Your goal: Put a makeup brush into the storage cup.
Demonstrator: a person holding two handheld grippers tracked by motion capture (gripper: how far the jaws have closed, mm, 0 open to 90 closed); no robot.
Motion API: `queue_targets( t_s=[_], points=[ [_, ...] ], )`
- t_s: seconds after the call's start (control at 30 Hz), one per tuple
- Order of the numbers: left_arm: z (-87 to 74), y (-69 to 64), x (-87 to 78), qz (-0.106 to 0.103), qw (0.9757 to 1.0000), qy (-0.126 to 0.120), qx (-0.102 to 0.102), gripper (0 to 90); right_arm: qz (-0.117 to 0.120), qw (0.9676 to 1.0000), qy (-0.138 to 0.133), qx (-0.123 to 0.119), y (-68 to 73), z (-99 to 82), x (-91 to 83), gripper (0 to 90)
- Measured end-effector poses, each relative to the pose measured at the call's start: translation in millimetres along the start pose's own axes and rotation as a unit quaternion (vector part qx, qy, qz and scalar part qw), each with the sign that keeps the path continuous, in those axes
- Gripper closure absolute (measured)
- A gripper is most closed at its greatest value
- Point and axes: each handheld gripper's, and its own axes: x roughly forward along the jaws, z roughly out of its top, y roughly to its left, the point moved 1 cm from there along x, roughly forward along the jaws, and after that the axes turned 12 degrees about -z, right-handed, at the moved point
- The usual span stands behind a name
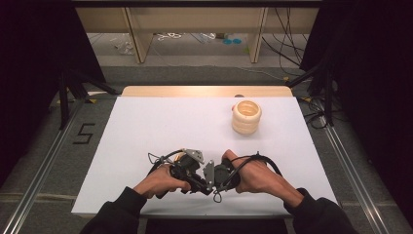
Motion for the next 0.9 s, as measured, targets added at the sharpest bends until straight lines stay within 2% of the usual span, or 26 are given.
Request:
queue_targets(
  t_s=[0.27, 0.33, 0.37, 0.4, 0.43, 0.57, 0.6, 0.67, 0.73, 0.8, 0.9],
  points=[
    [0.0, 0.3, 2.3, 0.005, 0.9999, 0.012, 0.005, 79.5, 0.0, 1.0, -0.005, -0.003, -0.3, 0.2, -0.1, 82.9],
    [-0.3, 0.1, 2.3, 0.007, 0.9999, 0.01, 0.003, 80.7, 0.001, 1.0, -0.006, -0.002, 0.2, 0.5, -0.3, 82.9],
    [-0.6, 0.4, 3.1, 0.006, 1.0, 0.004, 0.005, 80.9, 0.004, 0.9999, -0.014, 0.001, 0.7, 0.3, 0.8, 82.9],
    [-0.7, 0.4, 3.0, 0.006, 1.0, 0.004, 0.005, 81.3, 0.008, 0.9999, -0.001, 0.012, 2.2, 0.1, -1.3, 82.9],
    [-0.7, 0.3, 3.0, 0.007, 1.0, 0.004, 0.004, 81.6, 0.002, 0.9999, 0.01, 0.01, 1.9, 0.4, -3.4, 82.9],
    [-0.8, 0.4, 2.6, 0.01, 0.9999, 0.006, 0.005, 82.6, 0.001, 0.9998, 0.012, 0.013, 1.9, 0.3, -4.8, 82.9],
    [-1.6, 0.7, 4.7, 0.012, 0.9999, -0.01, 0.007, 82.9, 0.0, 0.9998, 0.012, 0.014, 1.9, 0.3, -4.8, 82.9],
    [-1.5, 1.4, 3.1, 0.013, 0.9998, -0.001, 0.014, 83.3, 0.0, 0.9999, 0.008, 0.012, 1.1, -0.1, -4.4, 82.6],
    [-1.4, 1.9, 2.2, 0.019, 0.9996, -0.004, 0.019, 83.6, 0.004, 0.9997, 0.003, 0.025, 1.5, -0.6, -3.4, 82.1],
    [-1.2, 2.0, 0.7, 0.024, 0.9995, -0.01, 0.018, 83.7, -0.009, 0.9994, 0.008, 0.032, -0.1, -0.2, -6.5, 76.8],
    [-1.4, 2.6, -1.2, 0.032, 0.9991, -0.024, 0.015, 83.7, -0.022, 0.9967, 0.003, 0.079, -3.5, -3.7, -13.0, 65.0]
  ],
)
